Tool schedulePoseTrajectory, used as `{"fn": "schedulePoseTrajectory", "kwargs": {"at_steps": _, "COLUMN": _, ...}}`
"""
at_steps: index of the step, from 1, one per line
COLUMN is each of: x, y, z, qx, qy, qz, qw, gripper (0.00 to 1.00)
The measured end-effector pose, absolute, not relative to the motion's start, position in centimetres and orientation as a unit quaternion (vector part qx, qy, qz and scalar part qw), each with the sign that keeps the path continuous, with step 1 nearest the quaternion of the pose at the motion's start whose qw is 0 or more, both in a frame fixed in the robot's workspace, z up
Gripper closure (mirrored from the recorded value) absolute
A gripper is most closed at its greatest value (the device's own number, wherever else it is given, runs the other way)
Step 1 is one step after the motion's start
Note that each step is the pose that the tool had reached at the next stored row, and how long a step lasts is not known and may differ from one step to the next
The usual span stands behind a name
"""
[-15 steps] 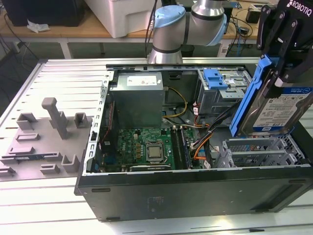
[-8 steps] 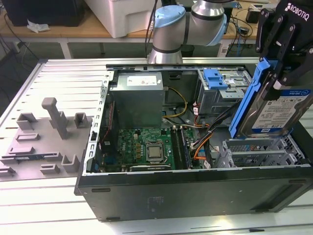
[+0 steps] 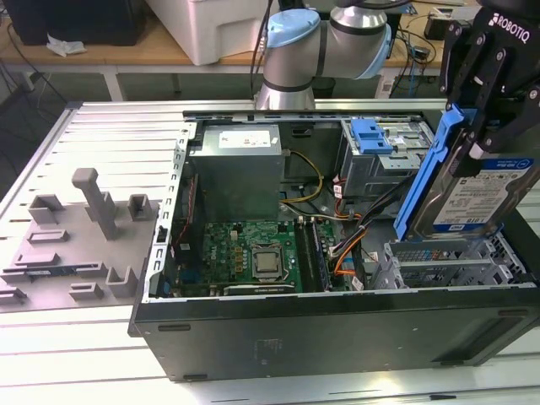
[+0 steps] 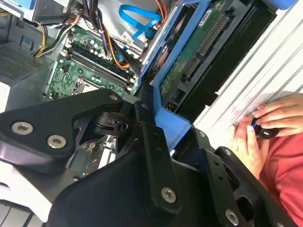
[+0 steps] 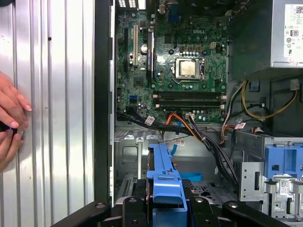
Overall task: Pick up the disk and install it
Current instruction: 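Insert the disk into the insertion slot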
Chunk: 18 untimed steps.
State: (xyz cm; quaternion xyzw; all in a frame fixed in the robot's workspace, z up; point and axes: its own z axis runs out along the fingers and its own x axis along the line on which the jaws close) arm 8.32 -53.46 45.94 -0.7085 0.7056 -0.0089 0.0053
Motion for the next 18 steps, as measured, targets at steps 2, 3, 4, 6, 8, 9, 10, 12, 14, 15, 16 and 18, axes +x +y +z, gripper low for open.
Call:
{"fn": "schedulePoseTrajectory", "kwargs": {"at_steps": 2, "x": 8.32, "y": -53.48, "z": 45.88, "qx": -0.709, "qy": 0.706, "qz": -0.009, "qw": 0.005, "gripper": 0.63}}
{"fn": "schedulePoseTrajectory", "kwargs": {"at_steps": 3, "x": 8.32, "y": -53.51, "z": 45.84, "qx": -0.709, "qy": 0.706, "qz": -0.009, "qw": 0.005, "gripper": 0.63}}
{"fn": "schedulePoseTrajectory", "kwargs": {"at_steps": 4, "x": 8.32, "y": -53.54, "z": 45.8, "qx": -0.709, "qy": 0.706, "qz": -0.009, "qw": 0.005, "gripper": 0.63}}
{"fn": "schedulePoseTrajectory", "kwargs": {"at_steps": 6, "x": 8.33, "y": -53.59, "z": 45.73, "qx": -0.709, "qy": 0.706, "qz": -0.009, "qw": 0.005, "gripper": 0.63}}
{"fn": "schedulePoseTrajectory", "kwargs": {"at_steps": 8, "x": 8.33, "y": -53.63, "z": 45.67, "qx": -0.709, "qy": 0.706, "qz": -0.009, "qw": 0.005, "gripper": 0.63}}
{"fn": "schedulePoseTrajectory", "kwargs": {"at_steps": 9, "x": 8.34, "y": -53.66, "z": 45.61, "qx": -0.709, "qy": 0.706, "qz": -0.009, "qw": 0.005, "gripper": 0.63}}
{"fn": "schedulePoseTrajectory", "kwargs": {"at_steps": 10, "x": 8.34, "y": -53.68, "z": 45.56, "qx": -0.709, "qy": 0.706, "qz": -0.009, "qw": 0.005, "gripper": 0.63}}
{"fn": "schedulePoseTrajectory", "kwargs": {"at_steps": 12, "x": 8.35, "y": -53.69, "z": 45.52, "qx": -0.709, "qy": 0.706, "qz": -0.009, "qw": 0.005, "gripper": 0.63}}
{"fn": "schedulePoseTrajectory", "kwargs": {"at_steps": 14, "x": 8.35, "y": -53.69, "z": 45.48, "qx": -0.709, "qy": 0.706, "qz": -0.009, "qw": 0.005, "gripper": 0.63}}
{"fn": "schedulePoseTrajectory", "kwargs": {"at_steps": 15, "x": 8.35, "y": -53.69, "z": 45.48, "qx": -0.709, "qy": 0.706, "qz": -0.009, "qw": 0.005, "gripper": 0.63}}
{"fn": "schedulePoseTrajectory", "kwargs": {"at_steps": 16, "x": 8.35, "y": -53.69, "z": 45.47, "qx": -0.709, "qy": 0.706, "qz": -0.009, "qw": 0.005, "gripper": 0.63}}
{"fn": "schedulePoseTrajectory", "kwargs": {"at_steps": 18, "x": 8.35, "y": -53.69, "z": 45.44, "qx": -0.709, "qy": 0.706, "qz": -0.009, "qw": 0.005, "gripper": 0.63}}
